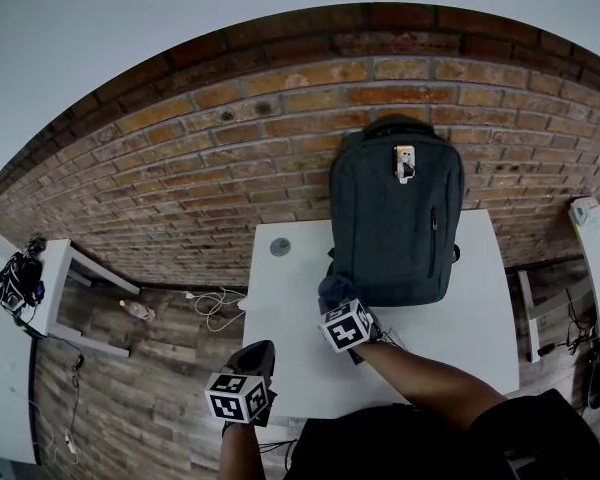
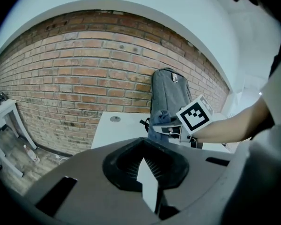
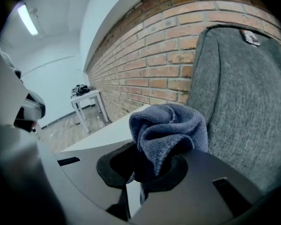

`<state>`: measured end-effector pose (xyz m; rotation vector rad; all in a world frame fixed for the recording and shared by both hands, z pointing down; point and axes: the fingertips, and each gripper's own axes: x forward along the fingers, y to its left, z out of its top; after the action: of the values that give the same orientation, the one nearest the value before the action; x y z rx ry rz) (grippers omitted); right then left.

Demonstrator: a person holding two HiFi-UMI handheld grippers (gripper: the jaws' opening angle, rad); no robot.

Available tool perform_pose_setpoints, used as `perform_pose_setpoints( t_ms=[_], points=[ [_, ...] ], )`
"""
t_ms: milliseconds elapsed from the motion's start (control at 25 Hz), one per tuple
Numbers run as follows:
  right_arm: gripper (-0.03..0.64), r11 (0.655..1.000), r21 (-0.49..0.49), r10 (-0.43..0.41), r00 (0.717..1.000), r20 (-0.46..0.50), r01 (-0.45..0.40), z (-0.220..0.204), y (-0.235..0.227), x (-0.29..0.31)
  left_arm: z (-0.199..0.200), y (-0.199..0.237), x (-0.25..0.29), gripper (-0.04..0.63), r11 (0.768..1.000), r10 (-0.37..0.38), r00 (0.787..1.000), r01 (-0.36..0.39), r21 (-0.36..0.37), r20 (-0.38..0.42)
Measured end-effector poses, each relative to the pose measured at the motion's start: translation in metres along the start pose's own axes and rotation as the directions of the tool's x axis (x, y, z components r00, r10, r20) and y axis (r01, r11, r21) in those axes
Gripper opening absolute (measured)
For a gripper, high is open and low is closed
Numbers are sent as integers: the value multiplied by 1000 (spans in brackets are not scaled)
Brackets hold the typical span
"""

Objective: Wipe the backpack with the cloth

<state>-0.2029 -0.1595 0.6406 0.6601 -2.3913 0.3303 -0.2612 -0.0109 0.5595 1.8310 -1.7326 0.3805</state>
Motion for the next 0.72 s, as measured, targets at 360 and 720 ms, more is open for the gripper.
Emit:
perform_pose_setpoints(
  t_ms=[360, 720],
  points=[
    [37, 999, 39, -31, 999, -15, 31, -8, -13, -2, 7, 2, 19, -6, 999, -38, 999, 38, 12, -14],
    [36, 993, 98, -69, 997, 22, 67, -15, -34, -23, 24, -22, 43, -6, 992, -119, 993, 120, 42, -26]
  ],
)
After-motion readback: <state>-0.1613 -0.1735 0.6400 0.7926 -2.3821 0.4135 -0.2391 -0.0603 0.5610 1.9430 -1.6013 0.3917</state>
